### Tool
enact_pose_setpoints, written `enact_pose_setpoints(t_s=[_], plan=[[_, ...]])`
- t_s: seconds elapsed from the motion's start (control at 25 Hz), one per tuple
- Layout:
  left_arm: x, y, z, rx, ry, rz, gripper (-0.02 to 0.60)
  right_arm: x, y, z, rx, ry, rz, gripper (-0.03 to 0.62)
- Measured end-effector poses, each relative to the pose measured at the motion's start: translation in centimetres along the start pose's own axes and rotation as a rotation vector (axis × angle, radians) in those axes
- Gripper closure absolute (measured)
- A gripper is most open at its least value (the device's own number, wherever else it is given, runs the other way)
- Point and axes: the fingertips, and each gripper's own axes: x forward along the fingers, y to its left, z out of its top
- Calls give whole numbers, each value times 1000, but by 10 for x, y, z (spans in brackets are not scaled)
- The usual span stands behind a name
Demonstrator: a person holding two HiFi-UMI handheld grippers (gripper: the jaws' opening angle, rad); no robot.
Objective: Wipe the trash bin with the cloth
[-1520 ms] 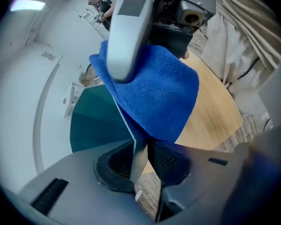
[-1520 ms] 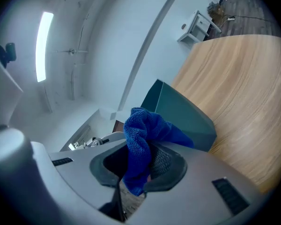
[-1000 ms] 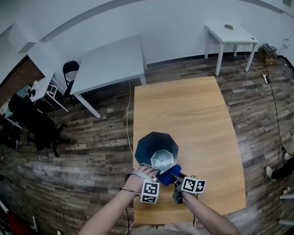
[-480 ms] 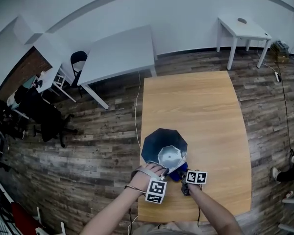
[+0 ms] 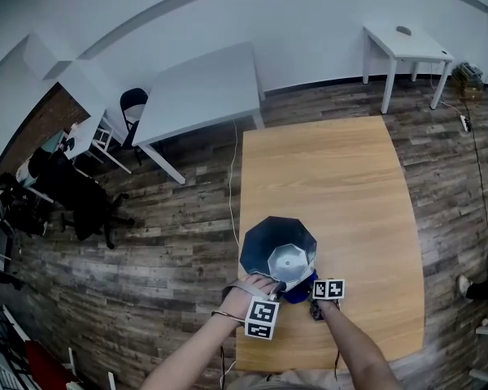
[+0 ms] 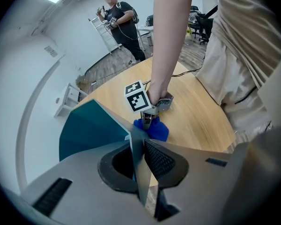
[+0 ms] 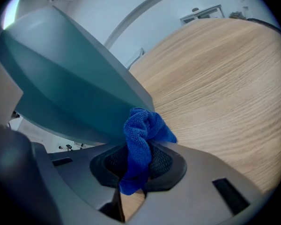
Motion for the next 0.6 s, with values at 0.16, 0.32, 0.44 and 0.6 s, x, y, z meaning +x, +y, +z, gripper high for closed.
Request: enact_pose_setpoints(t_s=[0.16, 0.32, 0.44, 0.6], plan=[[1, -2, -2, -46, -4, 0, 530, -21, 10, 2, 10, -12, 13, 514], [0, 1, -4, -141, -7, -13, 538, -71, 51, 13, -14, -100, 100, 514], [1, 7, 0, -191, 12, 2, 538, -113, 87, 22, -15, -166, 185, 514], [5, 16, 9, -259, 30, 23, 538, -161, 123, 38, -20, -246, 236, 514]])
